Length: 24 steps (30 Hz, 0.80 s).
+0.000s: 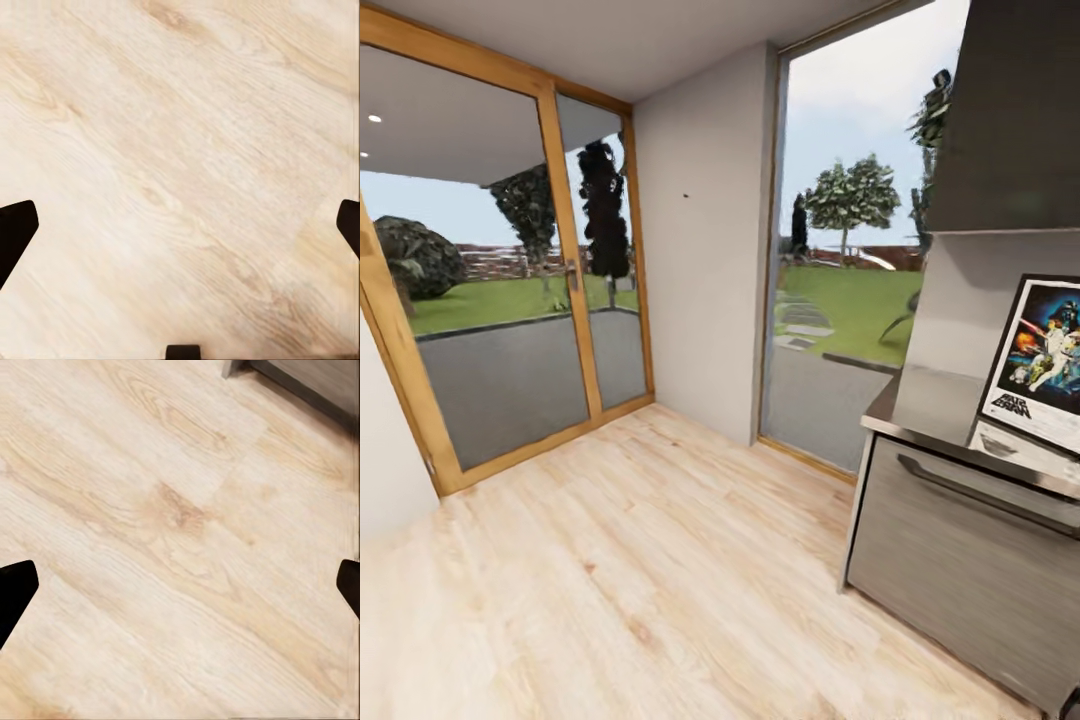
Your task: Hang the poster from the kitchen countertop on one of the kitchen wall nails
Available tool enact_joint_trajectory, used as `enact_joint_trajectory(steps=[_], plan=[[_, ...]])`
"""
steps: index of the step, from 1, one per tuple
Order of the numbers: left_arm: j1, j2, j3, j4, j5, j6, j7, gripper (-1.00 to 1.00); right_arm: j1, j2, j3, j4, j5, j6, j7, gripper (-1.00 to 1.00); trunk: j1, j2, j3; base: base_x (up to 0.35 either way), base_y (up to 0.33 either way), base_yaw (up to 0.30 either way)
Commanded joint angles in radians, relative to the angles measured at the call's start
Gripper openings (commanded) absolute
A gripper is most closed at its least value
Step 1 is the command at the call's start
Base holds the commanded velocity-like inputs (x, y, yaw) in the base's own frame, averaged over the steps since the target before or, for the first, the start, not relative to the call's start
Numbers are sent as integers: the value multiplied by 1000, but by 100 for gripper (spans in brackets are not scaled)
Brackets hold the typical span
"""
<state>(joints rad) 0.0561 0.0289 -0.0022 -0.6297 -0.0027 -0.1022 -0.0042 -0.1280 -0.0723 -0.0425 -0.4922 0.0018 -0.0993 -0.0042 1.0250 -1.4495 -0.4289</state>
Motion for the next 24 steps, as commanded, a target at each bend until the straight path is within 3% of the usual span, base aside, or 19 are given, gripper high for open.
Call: enact_joint_trajectory(steps=[1,17,24], plan=[[1,0,0,-2,0,-1,0,100,-1,0,0,1,0,-4,0,100,0,0,0,0,-303,-296],[1,0,-1,-2,0,-1,0,100,-1,0,0,1,1,-4,0,100,0,0,9,0,-294,-298],[1,0,-1,-1,0,-1,0,100,-1,0,0,1,1,-4,0,100,0,0,13,0,-110,-298]])
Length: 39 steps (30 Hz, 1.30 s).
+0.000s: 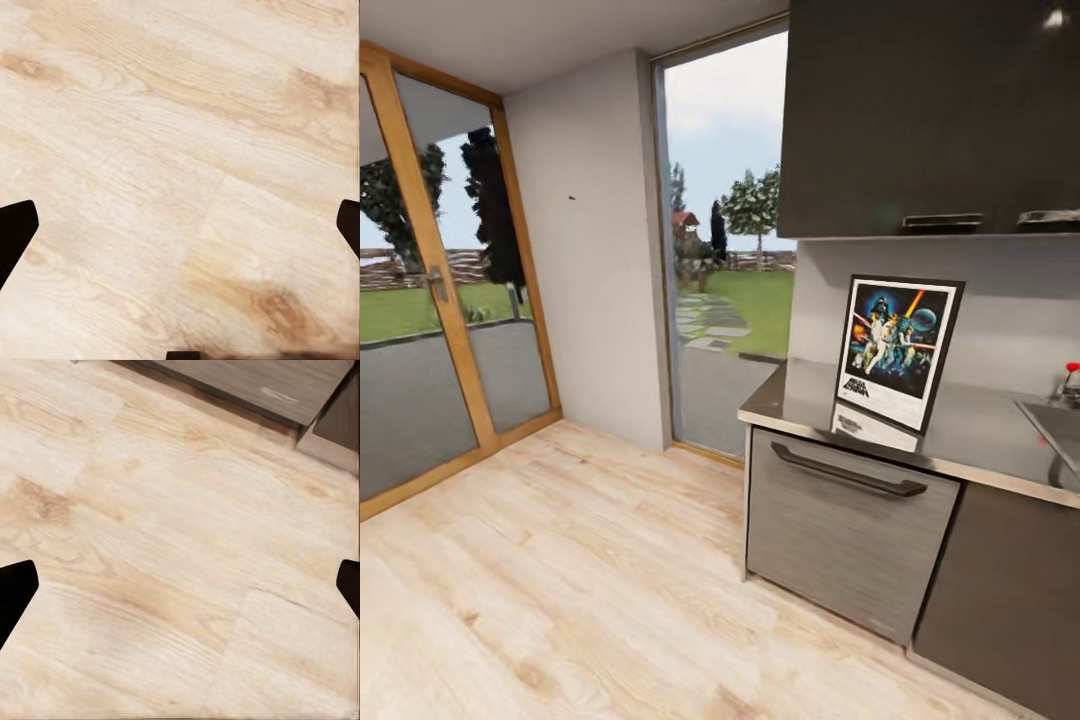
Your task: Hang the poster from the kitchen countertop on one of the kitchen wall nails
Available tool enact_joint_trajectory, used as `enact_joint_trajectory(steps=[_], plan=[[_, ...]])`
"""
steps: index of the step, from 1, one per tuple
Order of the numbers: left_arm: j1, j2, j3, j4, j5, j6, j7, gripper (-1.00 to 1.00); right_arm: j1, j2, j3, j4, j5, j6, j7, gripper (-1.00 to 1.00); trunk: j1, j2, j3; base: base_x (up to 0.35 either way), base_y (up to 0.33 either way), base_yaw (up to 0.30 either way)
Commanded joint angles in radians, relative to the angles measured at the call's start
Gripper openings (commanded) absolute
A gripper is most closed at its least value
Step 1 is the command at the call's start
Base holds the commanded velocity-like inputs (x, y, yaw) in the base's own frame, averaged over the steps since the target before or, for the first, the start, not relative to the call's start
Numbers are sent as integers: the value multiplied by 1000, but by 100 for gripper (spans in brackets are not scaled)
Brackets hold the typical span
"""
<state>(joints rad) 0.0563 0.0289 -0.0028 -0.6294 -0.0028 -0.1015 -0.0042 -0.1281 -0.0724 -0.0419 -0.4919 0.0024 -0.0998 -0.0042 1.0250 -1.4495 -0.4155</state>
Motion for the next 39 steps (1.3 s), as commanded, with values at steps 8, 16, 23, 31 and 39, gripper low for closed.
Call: enact_joint_trajectory(steps=[8,16,23,31,39], plan=[[0,0,0,-1,0,-2,0,100,-1,0,-1,1,-1,-3,0,100,0,0,4,0,-13,-298],[0,0,0,-2,0,-2,0,100,-1,0,-1,1,0,-3,0,100,0,0,9,0,-1,-298],[0,0,0,-2,0,-1,0,100,-1,0,-1,1,0,-3,0,100,0,0,13,1,-1,-298],[0,0,0,-2,0,-1,0,100,-1,0,-1,1,0,-3,0,100,0,0,17,122,-109,-276],[0,0,0,-1,0,-1,0,100,-1,0,-1,1,0,-3,0,100,0,0,16,221,-194,-56]])
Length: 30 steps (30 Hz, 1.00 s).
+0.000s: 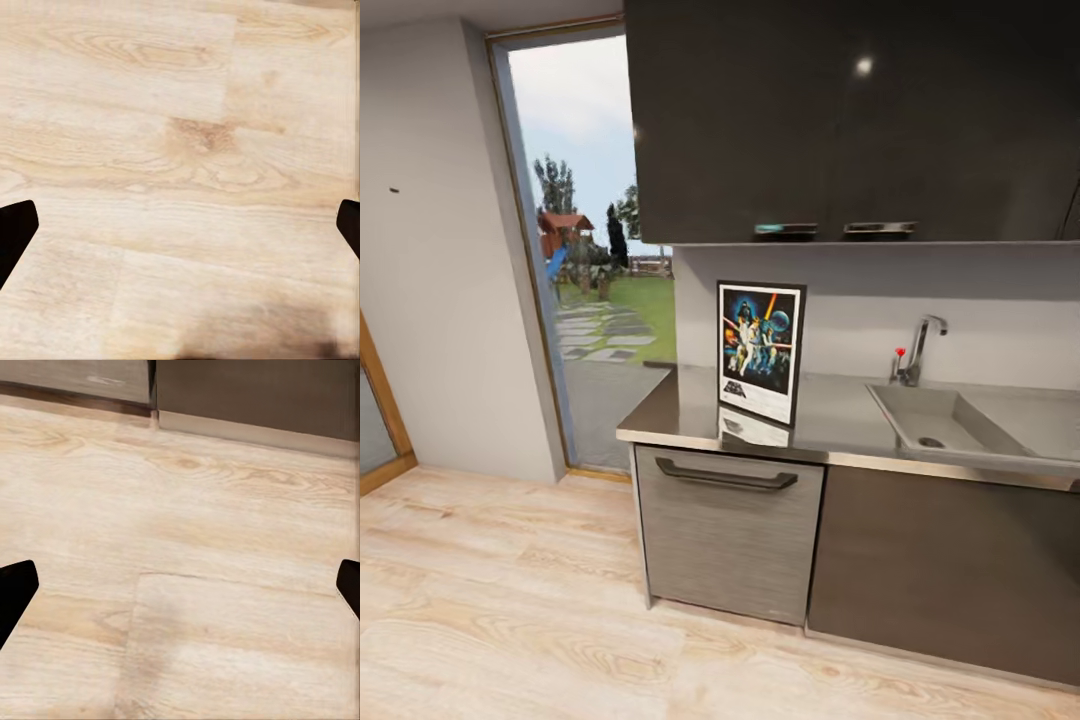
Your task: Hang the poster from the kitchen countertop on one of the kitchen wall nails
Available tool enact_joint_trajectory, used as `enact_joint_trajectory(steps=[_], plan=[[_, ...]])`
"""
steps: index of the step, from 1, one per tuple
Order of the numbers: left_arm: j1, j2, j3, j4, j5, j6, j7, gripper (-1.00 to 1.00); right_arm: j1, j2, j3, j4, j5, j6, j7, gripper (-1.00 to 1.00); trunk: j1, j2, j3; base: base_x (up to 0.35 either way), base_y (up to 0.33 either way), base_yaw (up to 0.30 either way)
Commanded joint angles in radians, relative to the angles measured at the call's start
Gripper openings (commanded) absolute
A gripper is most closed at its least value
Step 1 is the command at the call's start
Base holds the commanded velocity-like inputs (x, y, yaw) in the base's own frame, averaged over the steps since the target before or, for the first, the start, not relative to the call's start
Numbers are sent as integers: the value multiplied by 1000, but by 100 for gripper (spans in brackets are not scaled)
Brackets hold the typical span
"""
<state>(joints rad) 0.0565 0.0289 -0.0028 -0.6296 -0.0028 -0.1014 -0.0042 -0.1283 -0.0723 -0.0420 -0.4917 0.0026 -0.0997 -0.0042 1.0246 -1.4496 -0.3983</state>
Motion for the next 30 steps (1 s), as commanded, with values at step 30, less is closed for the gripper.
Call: enact_joint_trajectory(steps=[30], plan=[[0,0,0,-1,-1,-3,0,100,-1,2,5,-1,0,-3,-1,100,0,0,-37,66,-221,-83]])
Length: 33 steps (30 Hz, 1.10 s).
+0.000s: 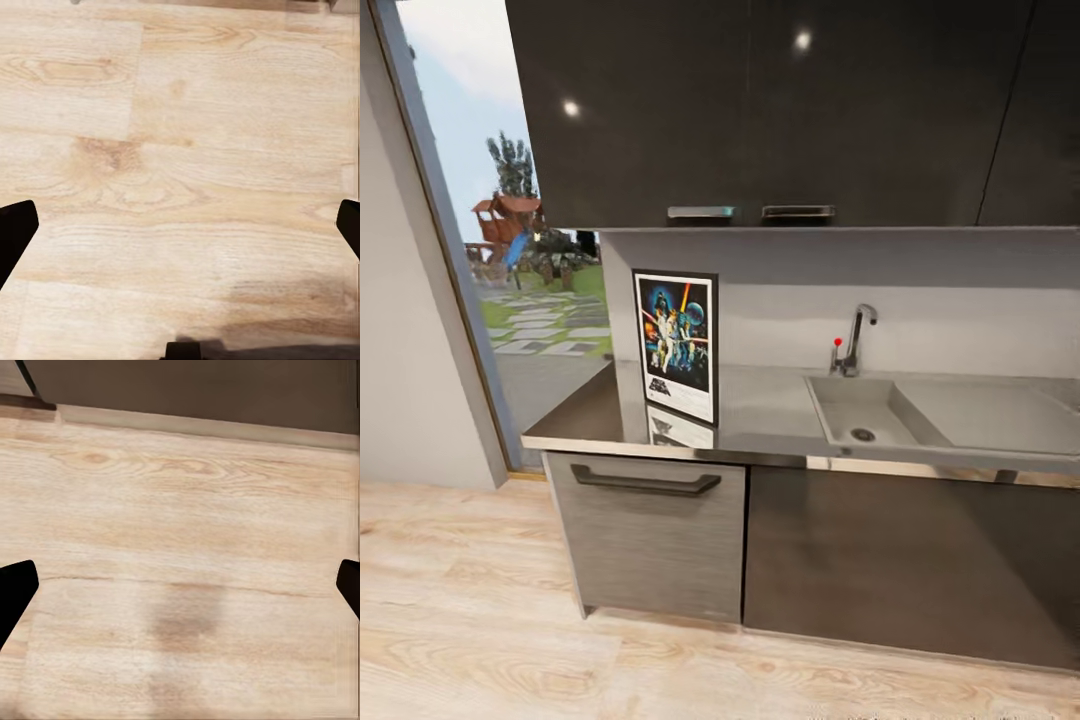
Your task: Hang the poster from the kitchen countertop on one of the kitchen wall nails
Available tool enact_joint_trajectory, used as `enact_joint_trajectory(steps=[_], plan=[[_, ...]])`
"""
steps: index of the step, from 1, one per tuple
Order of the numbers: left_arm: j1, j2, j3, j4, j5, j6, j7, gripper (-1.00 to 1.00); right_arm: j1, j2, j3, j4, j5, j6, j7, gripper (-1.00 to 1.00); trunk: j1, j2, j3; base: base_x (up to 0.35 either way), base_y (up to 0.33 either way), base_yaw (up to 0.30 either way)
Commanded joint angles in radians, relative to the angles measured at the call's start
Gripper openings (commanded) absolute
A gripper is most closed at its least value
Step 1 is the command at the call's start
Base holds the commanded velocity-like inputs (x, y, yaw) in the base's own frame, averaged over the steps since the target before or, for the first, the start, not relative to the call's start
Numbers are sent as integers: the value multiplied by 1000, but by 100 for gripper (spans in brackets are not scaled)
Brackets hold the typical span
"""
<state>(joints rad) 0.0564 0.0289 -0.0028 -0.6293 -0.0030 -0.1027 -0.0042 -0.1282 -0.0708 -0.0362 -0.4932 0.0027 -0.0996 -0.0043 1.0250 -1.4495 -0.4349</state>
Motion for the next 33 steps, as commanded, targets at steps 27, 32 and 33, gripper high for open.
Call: enact_joint_trajectory(steps=[27,32,33], plan=[[-35,-197,-13,-897,-7,218,43,100,-1,-8,-369,-13,-2,-323,-3,100,0,0,1,0,-1,-33],[-201,-203,-51,-919,-12,357,150,100,-1,-10,-370,-16,-1,-325,-3,100,0,0,1,0,0,0],[-232,-203,-64,-920,-13,384,168,100,-1,-10,-370,-17,-1,-325,-4,100,0,0,1,0,0,0]])
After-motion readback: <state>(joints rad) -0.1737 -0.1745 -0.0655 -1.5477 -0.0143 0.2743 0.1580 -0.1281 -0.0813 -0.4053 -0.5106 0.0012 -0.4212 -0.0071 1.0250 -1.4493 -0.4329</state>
